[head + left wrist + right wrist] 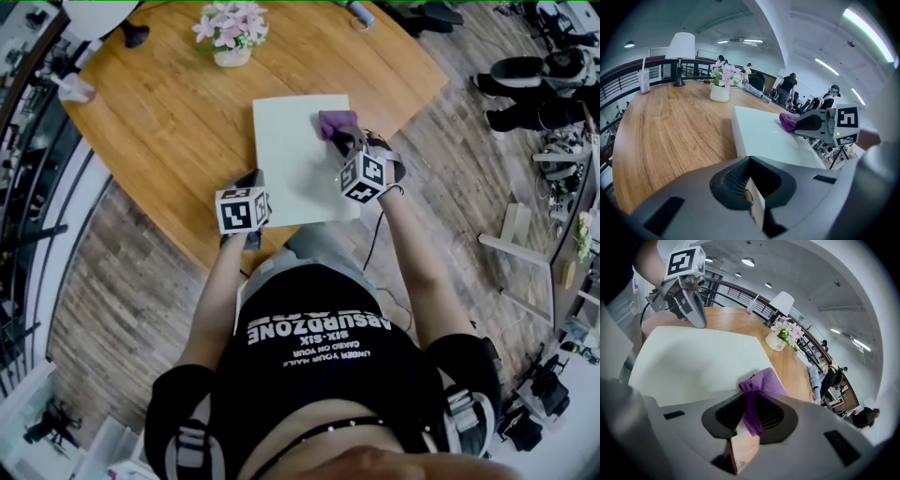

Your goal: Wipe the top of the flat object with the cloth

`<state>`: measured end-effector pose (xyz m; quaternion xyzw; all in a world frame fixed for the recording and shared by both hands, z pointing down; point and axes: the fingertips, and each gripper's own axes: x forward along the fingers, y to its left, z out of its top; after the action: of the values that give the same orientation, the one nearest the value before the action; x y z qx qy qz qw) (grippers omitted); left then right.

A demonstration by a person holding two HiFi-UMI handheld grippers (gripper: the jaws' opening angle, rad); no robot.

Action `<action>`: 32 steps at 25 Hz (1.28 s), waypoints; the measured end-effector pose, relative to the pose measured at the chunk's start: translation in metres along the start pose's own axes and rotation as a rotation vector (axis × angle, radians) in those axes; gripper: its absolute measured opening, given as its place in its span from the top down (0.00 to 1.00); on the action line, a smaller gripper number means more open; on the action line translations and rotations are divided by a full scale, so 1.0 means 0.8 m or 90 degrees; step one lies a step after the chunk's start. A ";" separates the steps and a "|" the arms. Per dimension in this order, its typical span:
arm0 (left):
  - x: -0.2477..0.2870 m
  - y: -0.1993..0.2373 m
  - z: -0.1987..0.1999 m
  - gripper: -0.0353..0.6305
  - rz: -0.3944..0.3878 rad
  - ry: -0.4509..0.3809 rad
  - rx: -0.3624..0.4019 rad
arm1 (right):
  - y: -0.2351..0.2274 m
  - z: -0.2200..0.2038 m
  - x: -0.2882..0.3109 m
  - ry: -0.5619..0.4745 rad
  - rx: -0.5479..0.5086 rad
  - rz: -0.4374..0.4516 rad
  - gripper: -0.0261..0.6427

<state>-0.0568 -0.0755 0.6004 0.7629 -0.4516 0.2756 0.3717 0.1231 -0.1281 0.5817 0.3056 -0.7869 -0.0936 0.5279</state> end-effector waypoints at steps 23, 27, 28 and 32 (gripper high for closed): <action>0.002 0.002 0.000 0.94 0.025 -0.012 0.017 | 0.061 -0.012 -0.039 -0.014 0.019 0.003 0.83; 0.000 0.000 0.000 0.94 0.037 -0.014 0.033 | 0.071 -0.013 -0.049 -0.016 0.026 0.002 0.83; 0.000 0.000 0.001 0.94 0.039 -0.015 0.038 | 0.074 -0.013 -0.050 -0.016 0.028 0.003 0.83; 0.002 0.000 0.001 0.94 0.045 -0.019 0.052 | 0.087 -0.016 -0.058 -0.019 0.035 0.007 0.83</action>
<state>-0.0557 -0.0768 0.6014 0.7650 -0.4719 0.2957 0.3235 0.1197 -0.0436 0.5836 0.3141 -0.7985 -0.0737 0.5083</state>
